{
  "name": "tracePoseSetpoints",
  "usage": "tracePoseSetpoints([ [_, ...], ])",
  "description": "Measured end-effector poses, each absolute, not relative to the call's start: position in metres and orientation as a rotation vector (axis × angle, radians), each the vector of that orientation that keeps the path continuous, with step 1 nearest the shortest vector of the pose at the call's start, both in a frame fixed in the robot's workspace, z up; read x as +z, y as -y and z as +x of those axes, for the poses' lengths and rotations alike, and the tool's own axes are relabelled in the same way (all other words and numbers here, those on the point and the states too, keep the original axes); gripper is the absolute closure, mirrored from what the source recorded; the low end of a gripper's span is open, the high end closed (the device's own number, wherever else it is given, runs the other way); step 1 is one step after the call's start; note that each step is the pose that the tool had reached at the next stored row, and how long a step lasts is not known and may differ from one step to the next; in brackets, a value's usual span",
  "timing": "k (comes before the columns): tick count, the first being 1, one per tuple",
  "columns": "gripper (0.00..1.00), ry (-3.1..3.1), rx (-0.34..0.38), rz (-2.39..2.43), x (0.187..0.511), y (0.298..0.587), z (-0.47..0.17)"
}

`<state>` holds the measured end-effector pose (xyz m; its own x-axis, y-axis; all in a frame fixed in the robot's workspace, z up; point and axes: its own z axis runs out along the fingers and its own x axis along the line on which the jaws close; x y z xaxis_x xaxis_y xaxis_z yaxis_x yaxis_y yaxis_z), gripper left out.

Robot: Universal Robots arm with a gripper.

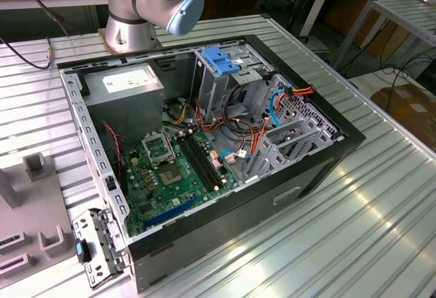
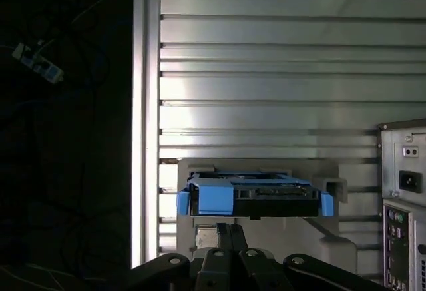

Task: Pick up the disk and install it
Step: 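Pick up the disk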

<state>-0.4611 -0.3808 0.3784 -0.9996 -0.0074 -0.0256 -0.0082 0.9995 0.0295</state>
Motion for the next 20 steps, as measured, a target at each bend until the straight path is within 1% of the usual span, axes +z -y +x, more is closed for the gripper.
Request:
tracePoseSetpoints([
  [20, 0.89, -3.057, 0.038, -0.634, 0.3779, 0.3808, -0.4611],
])
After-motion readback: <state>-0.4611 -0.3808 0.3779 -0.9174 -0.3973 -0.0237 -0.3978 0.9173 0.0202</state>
